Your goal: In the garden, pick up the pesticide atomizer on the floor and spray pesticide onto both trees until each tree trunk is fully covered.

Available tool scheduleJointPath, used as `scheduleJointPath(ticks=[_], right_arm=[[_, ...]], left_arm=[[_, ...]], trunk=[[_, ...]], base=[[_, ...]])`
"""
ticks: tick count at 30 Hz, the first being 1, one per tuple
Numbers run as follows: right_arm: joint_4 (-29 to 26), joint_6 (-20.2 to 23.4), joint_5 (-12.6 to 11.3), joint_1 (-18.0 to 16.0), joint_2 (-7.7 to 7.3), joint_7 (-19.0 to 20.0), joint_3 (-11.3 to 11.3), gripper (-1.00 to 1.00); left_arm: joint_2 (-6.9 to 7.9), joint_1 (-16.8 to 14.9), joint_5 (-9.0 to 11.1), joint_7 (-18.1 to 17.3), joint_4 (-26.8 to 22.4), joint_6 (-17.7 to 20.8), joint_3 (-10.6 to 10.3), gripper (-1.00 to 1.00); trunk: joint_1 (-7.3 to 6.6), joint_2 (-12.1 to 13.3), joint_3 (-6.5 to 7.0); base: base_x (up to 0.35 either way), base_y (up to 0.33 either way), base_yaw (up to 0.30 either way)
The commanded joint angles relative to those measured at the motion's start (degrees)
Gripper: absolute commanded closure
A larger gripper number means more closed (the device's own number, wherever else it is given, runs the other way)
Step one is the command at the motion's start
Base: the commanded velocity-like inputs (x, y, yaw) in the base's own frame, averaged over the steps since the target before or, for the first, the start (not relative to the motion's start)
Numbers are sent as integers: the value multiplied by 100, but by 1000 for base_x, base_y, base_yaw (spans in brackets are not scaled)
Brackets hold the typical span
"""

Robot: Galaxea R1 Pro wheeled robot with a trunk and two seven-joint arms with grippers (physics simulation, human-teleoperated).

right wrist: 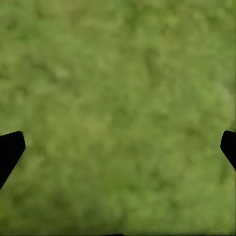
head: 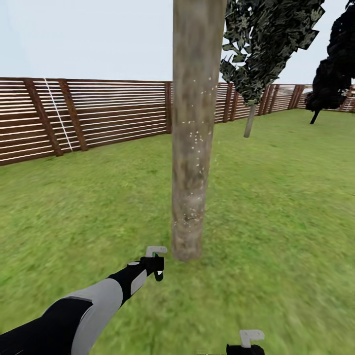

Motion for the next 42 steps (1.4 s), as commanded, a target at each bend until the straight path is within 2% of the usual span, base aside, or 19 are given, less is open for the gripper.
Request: scheduleJointPath(ticks=[1, 12, 29, 35, 36, 37, 38, 39, 40, 42], right_arm=[[28, -40, 14, -12, 3, -27, 9, -100], [28, -40, 13, -13, 14, -27, 9, -100], [28, -40, 12, -13, 14, -27, 9, -100], [28, -40, 15, -12, 14, -27, 9, -100], [28, -40, 16, -13, 14, -27, 9, -100], [28, -40, 15, -13, 14, -27, 9, -100], [28, -40, 13, -13, 14, -27, 9, -100], [28, -40, 13, -10, 14, -27, 9, -100], [28, -40, 12, -11, 14, -27, 9, -100], [28, -40, 12, -12, 14, -27, 9, -100]], left_arm=[[0, -3, 57, -10, 3, -8, -36, 100], [0, -3, 61, -10, 3, -9, -36, 100], [0, -5, 57, -10, 3, -4, -36, 100], [0, -5, 68, -40, -59, 18, -87, 100], [0, -8, 74, -47, -504, 312, -104, 100], [0, -8, 83, -45, -1338, 1109, -100, 100], [0, -9, 88, -33, -2176, 2113, -100, 100], [0, -8, 90, -31, -2632, 2628, -107, 100], [0, -9, 89, -31, -3151, 3097, -115, 100], [0, -10, 87, -34, -3867, 3593, -121, 100]], trunk=[[0, -3, -5], [0, -3, -5], [0, -3, -5], [0, -3, -5], [0, -3, -5], [0, -3, -5], [0, -3, -5], [0, -3, -5], [0, -3, -5], [0, -3, -5]], base=[[0, 350, -295], [34, 350, -172], [29, 348, -291], [0, 77, -89], [0, 7, -9], [0, 4, -4], [0, 2, -2], [0, 1, -1], [0, 0, 0], [0, 0, 0]])
